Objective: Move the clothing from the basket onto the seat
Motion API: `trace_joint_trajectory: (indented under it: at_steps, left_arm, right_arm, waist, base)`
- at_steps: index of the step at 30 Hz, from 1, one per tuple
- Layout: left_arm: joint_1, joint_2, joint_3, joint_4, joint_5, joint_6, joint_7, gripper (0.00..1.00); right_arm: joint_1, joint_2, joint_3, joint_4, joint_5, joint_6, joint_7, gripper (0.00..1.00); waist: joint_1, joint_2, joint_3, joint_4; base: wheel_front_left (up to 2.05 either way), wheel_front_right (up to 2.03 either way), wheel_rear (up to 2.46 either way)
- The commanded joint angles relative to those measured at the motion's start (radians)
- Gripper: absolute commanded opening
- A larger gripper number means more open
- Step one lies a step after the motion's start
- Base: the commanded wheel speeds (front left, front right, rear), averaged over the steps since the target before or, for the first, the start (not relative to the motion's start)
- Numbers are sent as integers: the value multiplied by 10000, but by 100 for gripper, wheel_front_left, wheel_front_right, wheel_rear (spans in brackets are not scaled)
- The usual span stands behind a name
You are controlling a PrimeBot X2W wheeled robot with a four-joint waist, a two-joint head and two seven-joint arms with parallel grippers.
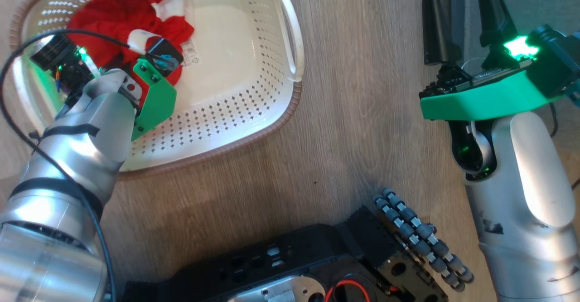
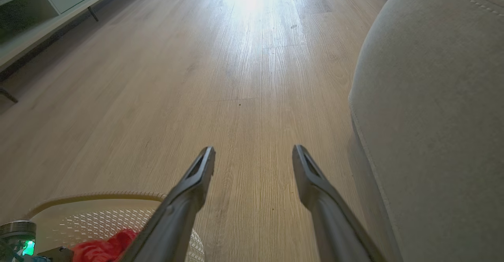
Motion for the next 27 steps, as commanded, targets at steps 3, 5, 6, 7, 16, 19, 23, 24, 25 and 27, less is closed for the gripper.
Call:
trace_joint_trajectory:
  at_steps: [3, 5, 6, 7, 16, 19, 23, 24, 25, 27]
  left_arm:
    - [529, -26, 424, -68, -483, 2, -623, 0]
    - [704, -203, 544, -73, -721, -30, -1048, 0]
    - [788, -285, 657, -77, -893, -51, -1269, 0]
    - [889, -369, 750, -76, -1049, -79, -1482, 0]
    - [1692, -940, 1402, -236, -2390, -562, -3010, 0]
    - [2073, -1004, 1470, -482, -2744, -735, -3167, 0]
    - [2527, -1029, 1605, -1041, -3328, -858, -3228, 0]
    - [2706, -1032, 1607, -1378, -3594, -915, -3235, 0]
    - [2891, -1033, 1626, -1721, -3910, -968, -3238, 0]
    - [3232, -1034, 1520, -2406, -4435, -1016, -3241, 0]
  right_arm:
    - [266, 123, 40, -197, -20, -4, -65, 100]
    - [284, 123, -20, -128, -98, -4, -65, 100]
    - [291, 123, -52, -91, -145, -4, -65, 100]
    - [307, 123, -81, -37, -198, -4, -65, 100]
    - [736, -220, -158, 466, -435, -4, -65, 100]
    - [976, -387, -146, 637, -403, -4, -65, 100]
    - [1280, -524, -124, 850, -347, -4, -65, 100]
    - [1382, -567, -105, 931, -341, -4, -65, 100]
    - [1483, -592, -70, 1011, -327, -4, -65, 100]
    - [1706, -638, -59, 1179, -300, -4, -65, 100]
  waist:
    - [0, 0, -479, 238]
    - [0, 0, -809, 388]
    - [0, 0, -967, 462]
    - [0, 0, -1171, 553]
    - [0, 0, -3401, 1529]
    - [0, 0, -4145, 1841]
    - [0, 0, -4842, 2110]
    - [0, 0, -5093, 2204]
    - [0, 0, -5293, 2272]
    - [0, 0, -5744, 2444]
  base:
    - [0, 0, 0]
    - [0, 0, 0]
    - [0, 0, 0]
    - [0, 0, 0]
    - [0, 0, 0]
    - [0, 0, 0]
    - [0, 0, 0]
    - [0, 0, 0]
    - [0, 0, 0]
    - [0, 0, 0]
